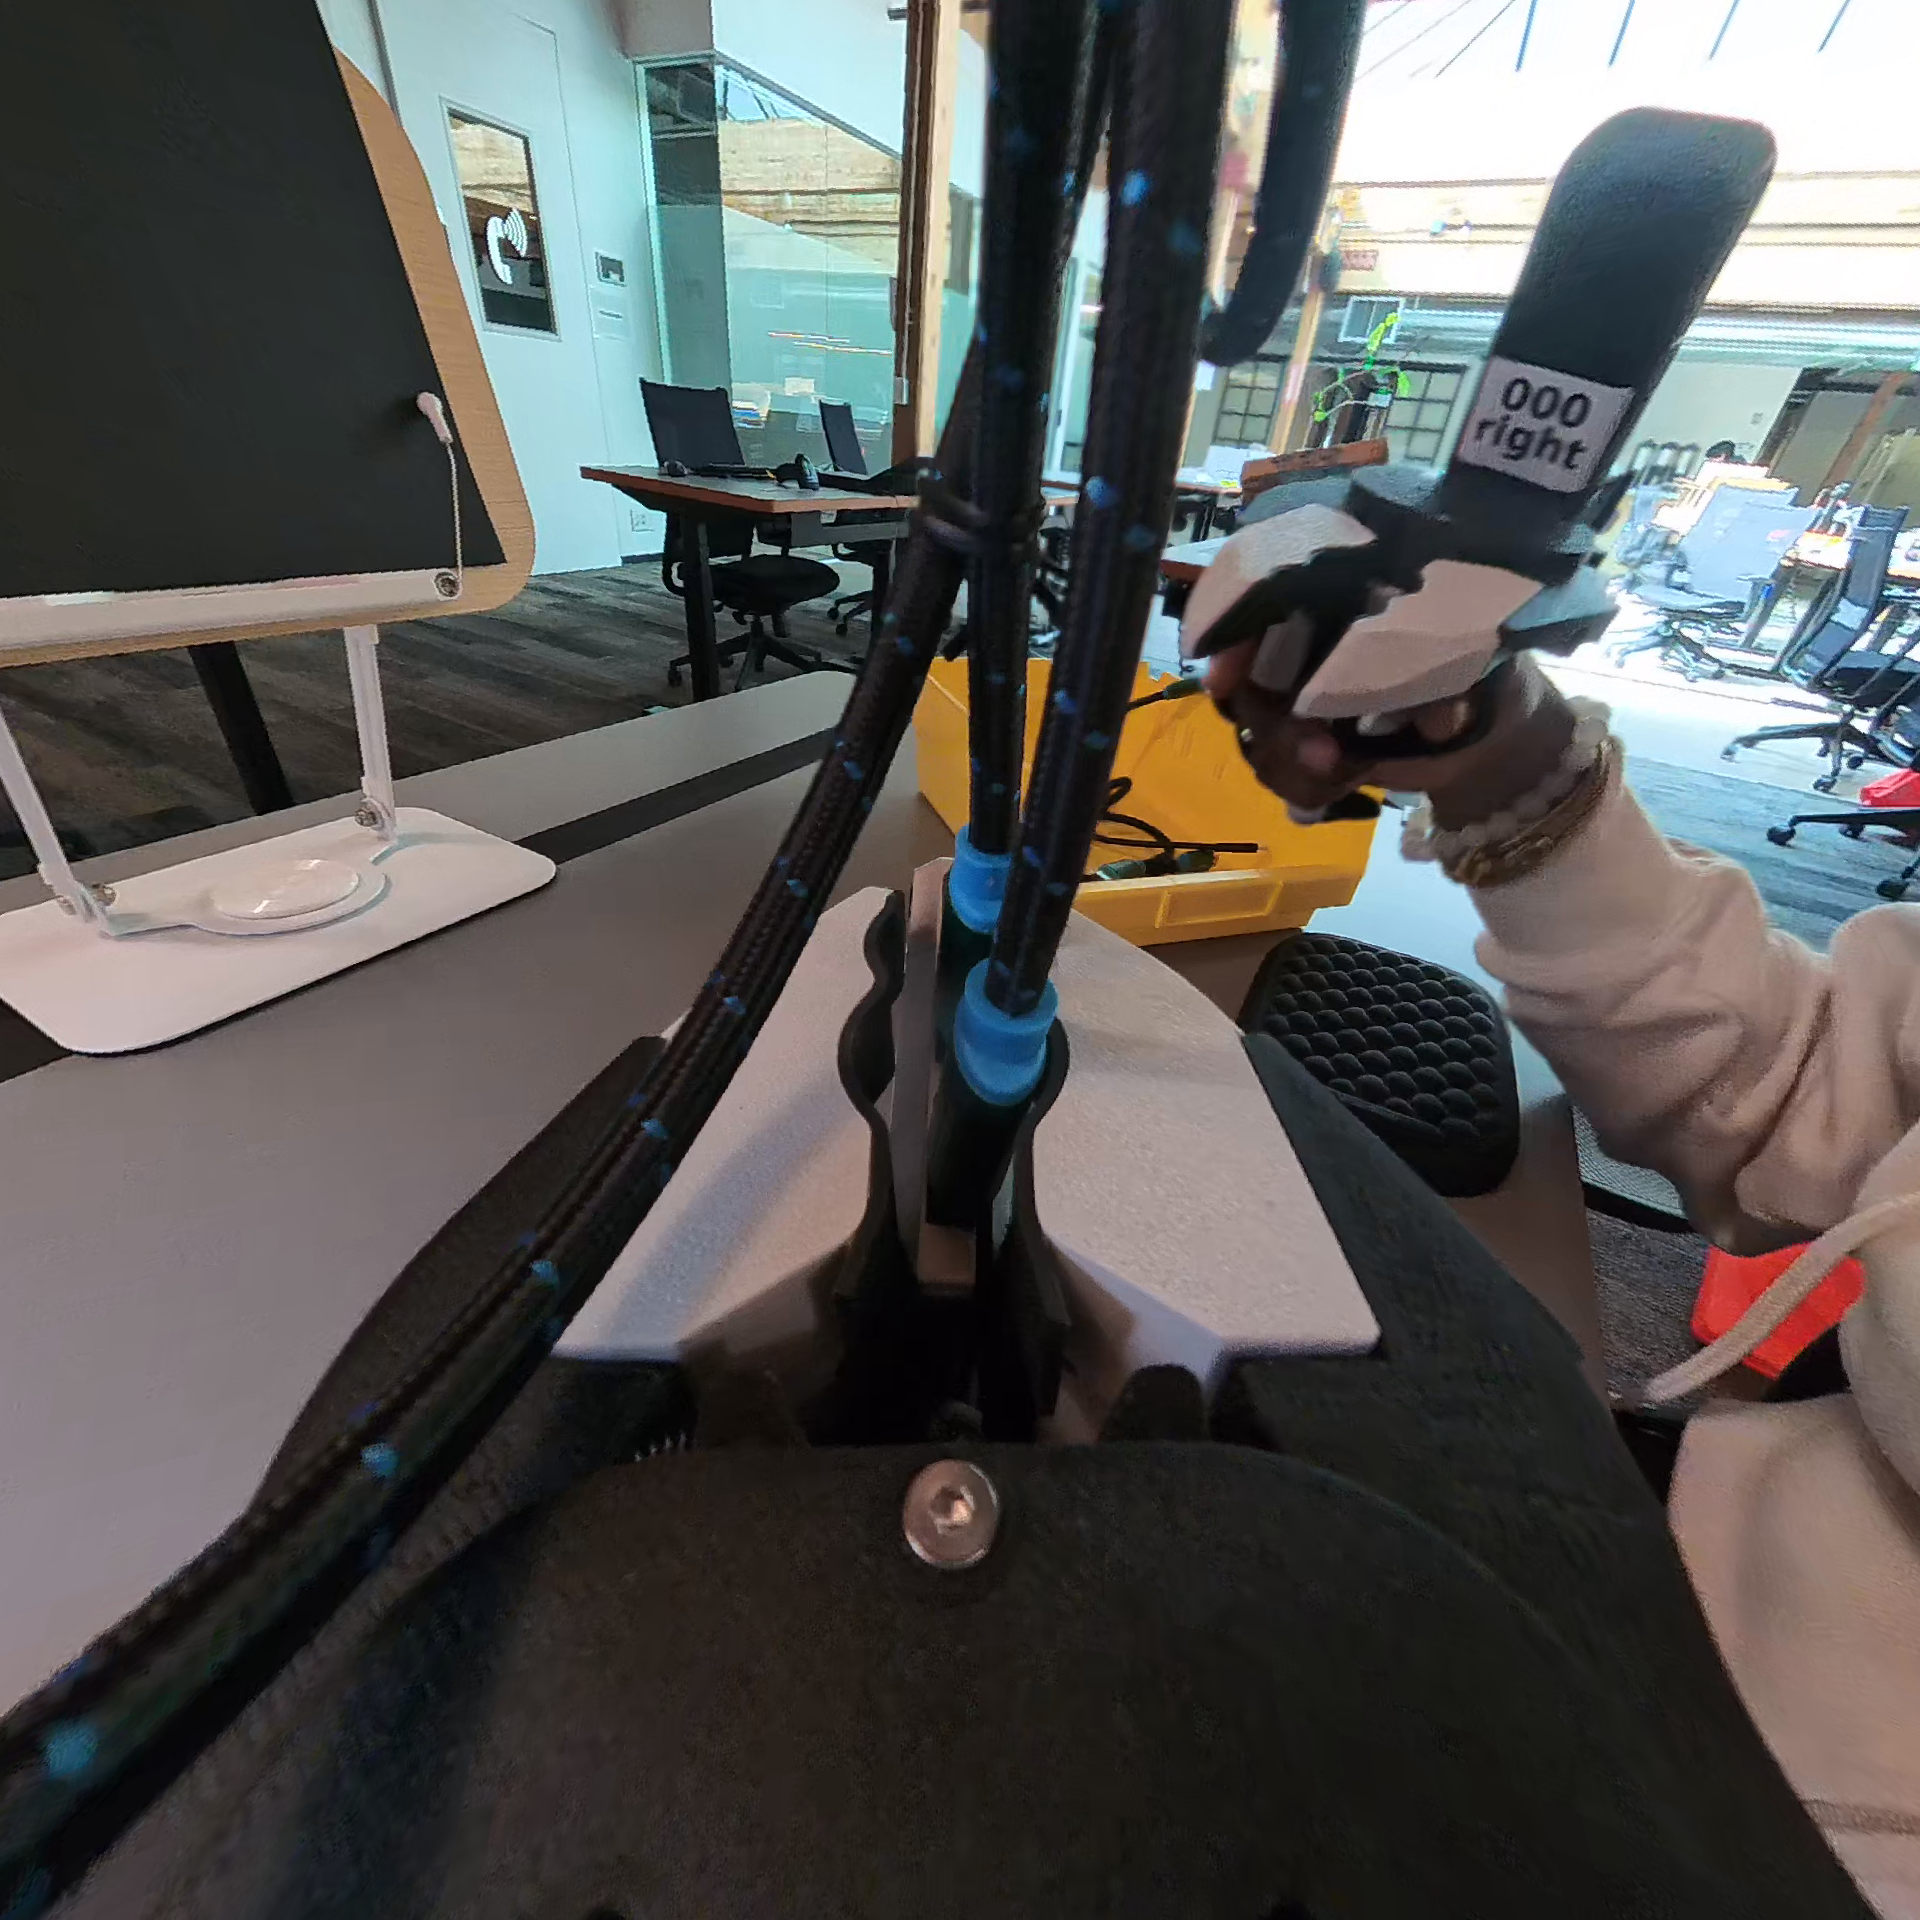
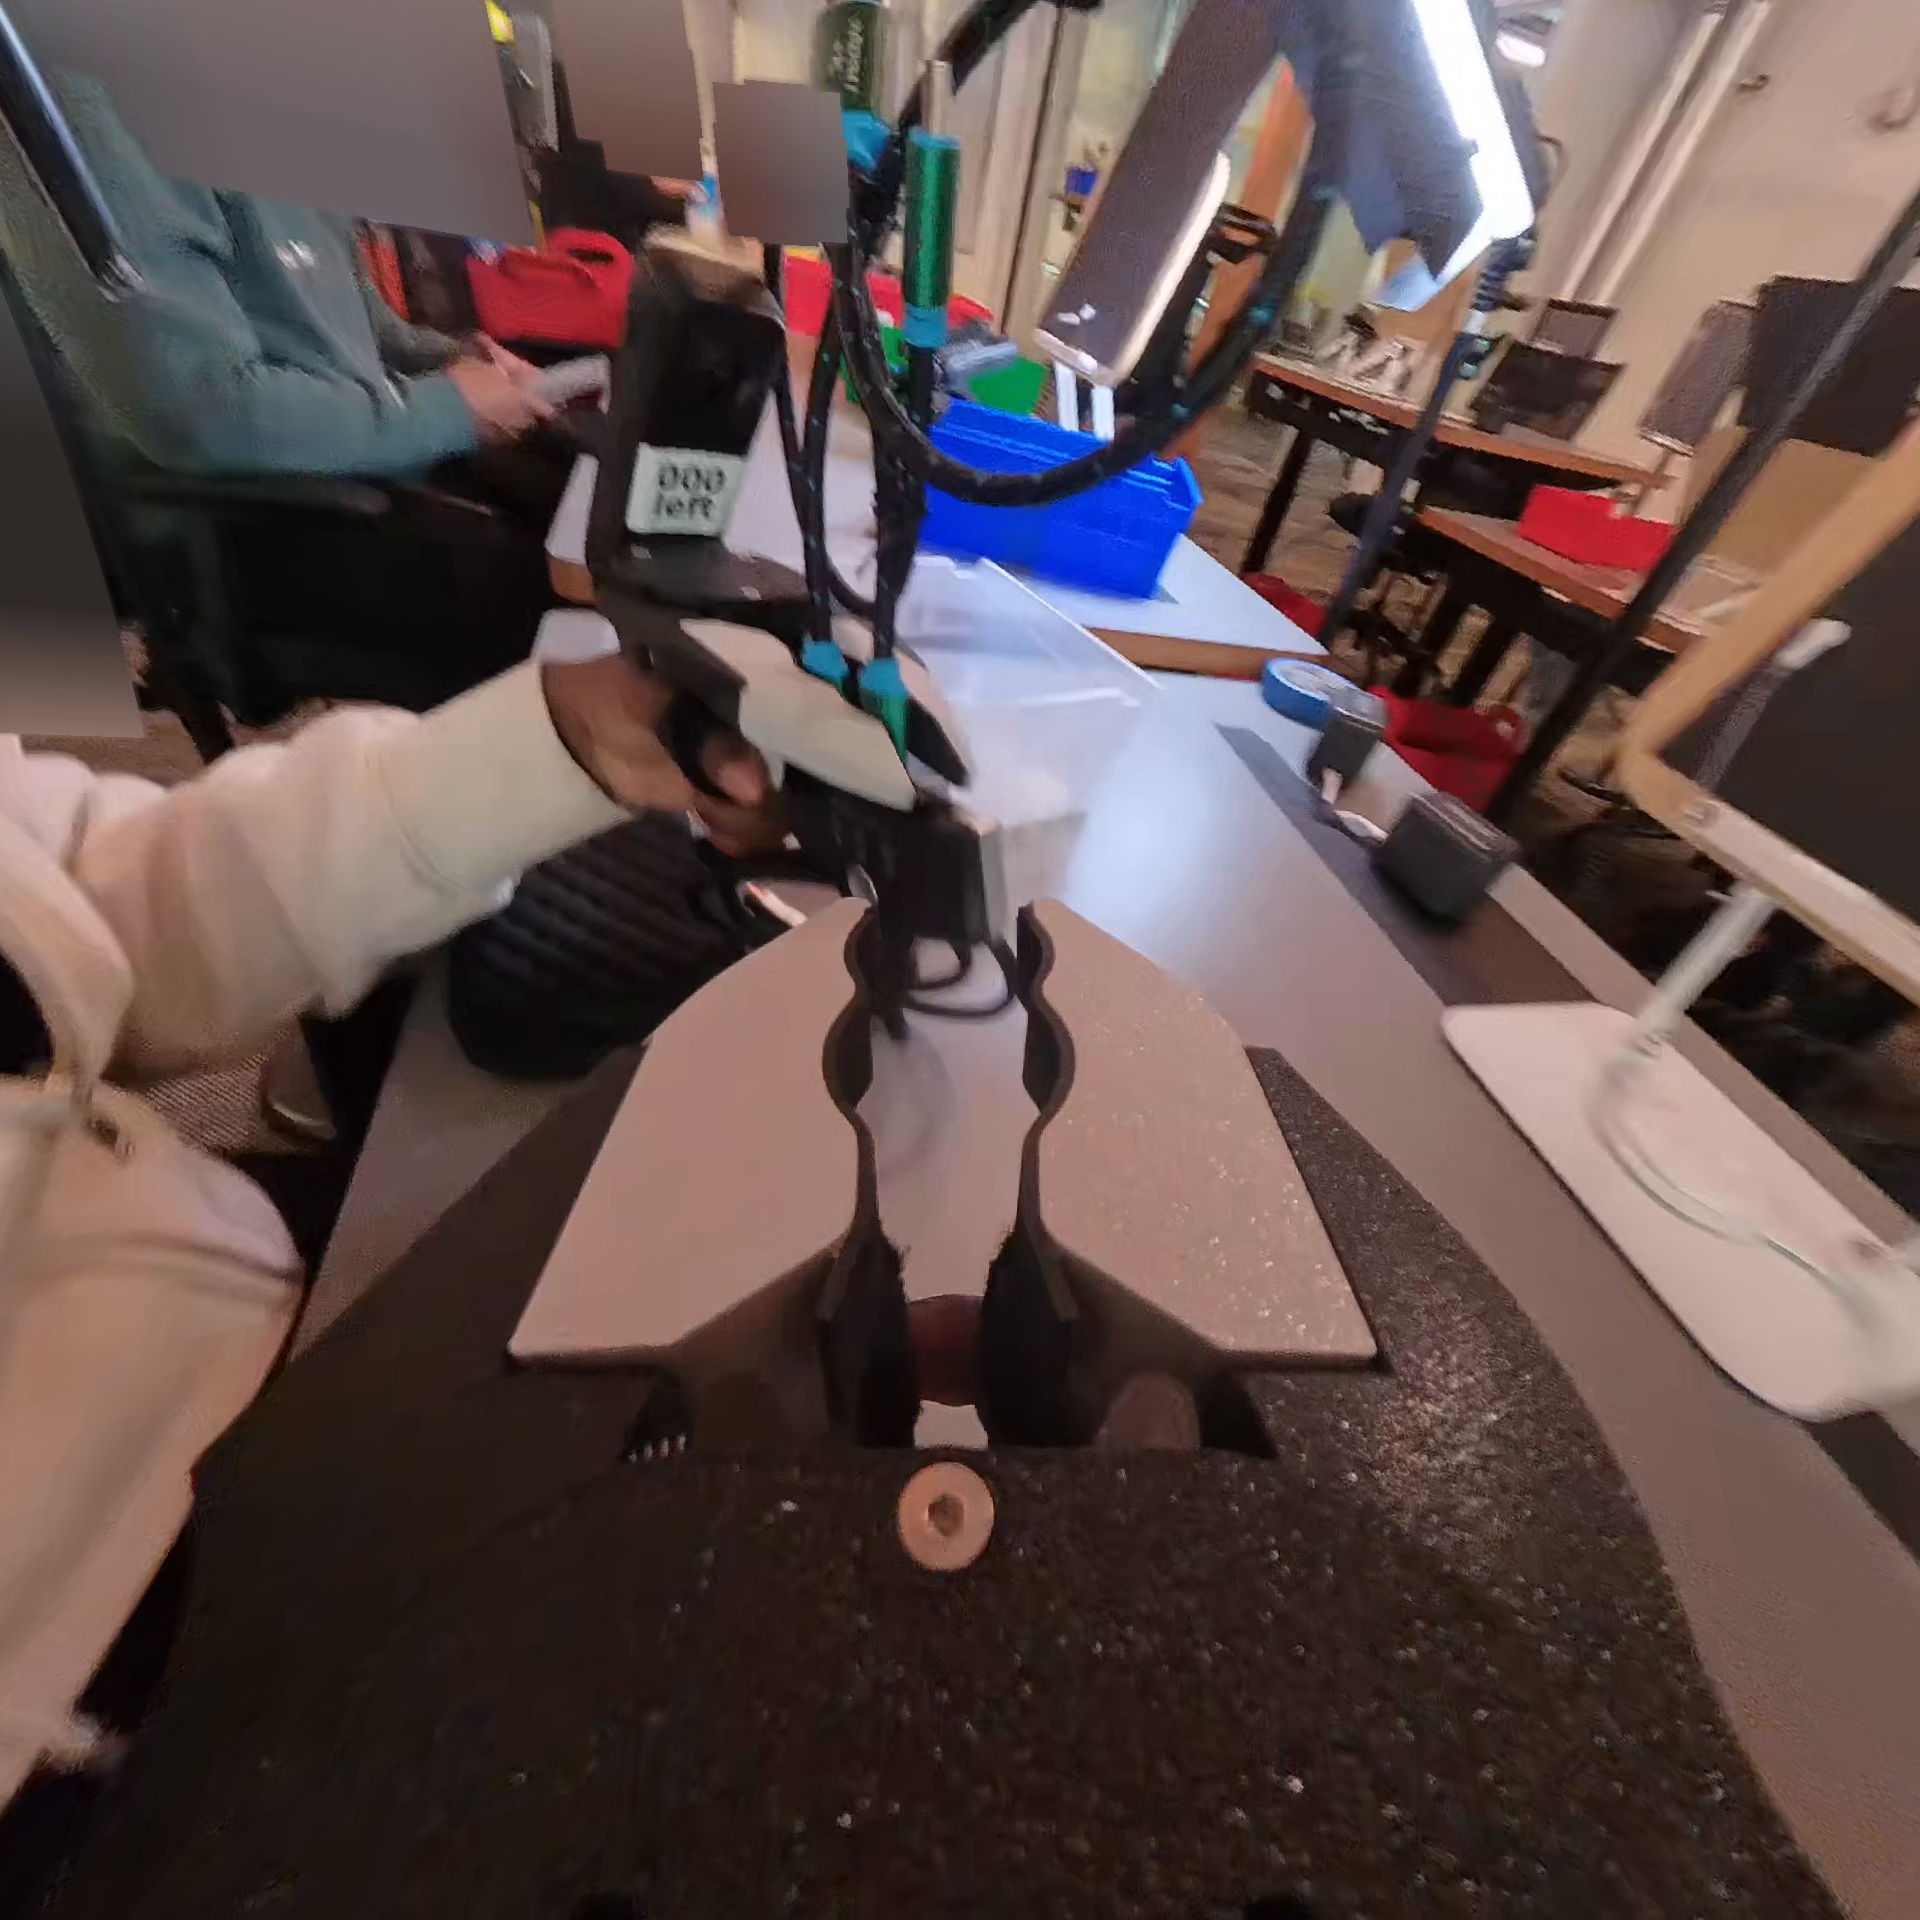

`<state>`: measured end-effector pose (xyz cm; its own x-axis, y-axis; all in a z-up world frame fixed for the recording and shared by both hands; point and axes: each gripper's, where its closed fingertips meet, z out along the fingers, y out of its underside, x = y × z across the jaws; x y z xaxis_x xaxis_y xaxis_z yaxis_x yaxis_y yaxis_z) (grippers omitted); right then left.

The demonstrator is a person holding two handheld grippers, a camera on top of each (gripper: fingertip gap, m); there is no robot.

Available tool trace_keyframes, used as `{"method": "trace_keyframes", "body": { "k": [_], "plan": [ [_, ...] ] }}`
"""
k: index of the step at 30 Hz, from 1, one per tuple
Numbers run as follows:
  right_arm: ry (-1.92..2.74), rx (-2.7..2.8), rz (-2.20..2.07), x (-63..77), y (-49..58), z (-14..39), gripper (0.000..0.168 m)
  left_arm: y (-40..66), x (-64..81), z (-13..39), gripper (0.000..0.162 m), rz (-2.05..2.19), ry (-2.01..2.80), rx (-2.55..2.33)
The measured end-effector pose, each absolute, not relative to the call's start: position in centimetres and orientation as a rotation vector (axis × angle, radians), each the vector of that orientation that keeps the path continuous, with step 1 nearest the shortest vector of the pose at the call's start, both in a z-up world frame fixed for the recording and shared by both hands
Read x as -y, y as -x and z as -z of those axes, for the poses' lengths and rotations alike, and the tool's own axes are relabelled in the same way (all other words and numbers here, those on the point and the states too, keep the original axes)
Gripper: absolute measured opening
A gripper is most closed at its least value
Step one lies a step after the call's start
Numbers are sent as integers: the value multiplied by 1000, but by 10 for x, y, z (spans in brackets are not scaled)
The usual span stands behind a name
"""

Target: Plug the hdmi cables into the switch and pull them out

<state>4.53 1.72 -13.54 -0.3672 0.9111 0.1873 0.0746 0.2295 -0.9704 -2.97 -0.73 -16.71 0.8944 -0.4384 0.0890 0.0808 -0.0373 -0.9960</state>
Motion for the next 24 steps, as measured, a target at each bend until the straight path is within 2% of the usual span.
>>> {"method": "trace_keyframes", "body": {
  "k": [6, 8, 10, 18, 24],
  "plan": [
    [908, 1656, -1416, 25, 30, 143, 29, 17, 9, 176, 21, 439, 1592, -380],
    [872, 1685, -1464, 35, 35, 144, 22, 14, 7, 183, 22, 417, 1628, -413],
    [831, 1724, -1443, 41, 34, 148, 6, 14, 5, 190, 24, 385, 1666, -443],
    [865, 1677, -1450, 30, 29, 159, 6, 10, -3, 211, 23, 278, 1779, -515],
    [1011, 1512, -1564, 9, 28, 154, 6, 25, -10, 233, 31, -3, 1902, -597]
  ]
}}
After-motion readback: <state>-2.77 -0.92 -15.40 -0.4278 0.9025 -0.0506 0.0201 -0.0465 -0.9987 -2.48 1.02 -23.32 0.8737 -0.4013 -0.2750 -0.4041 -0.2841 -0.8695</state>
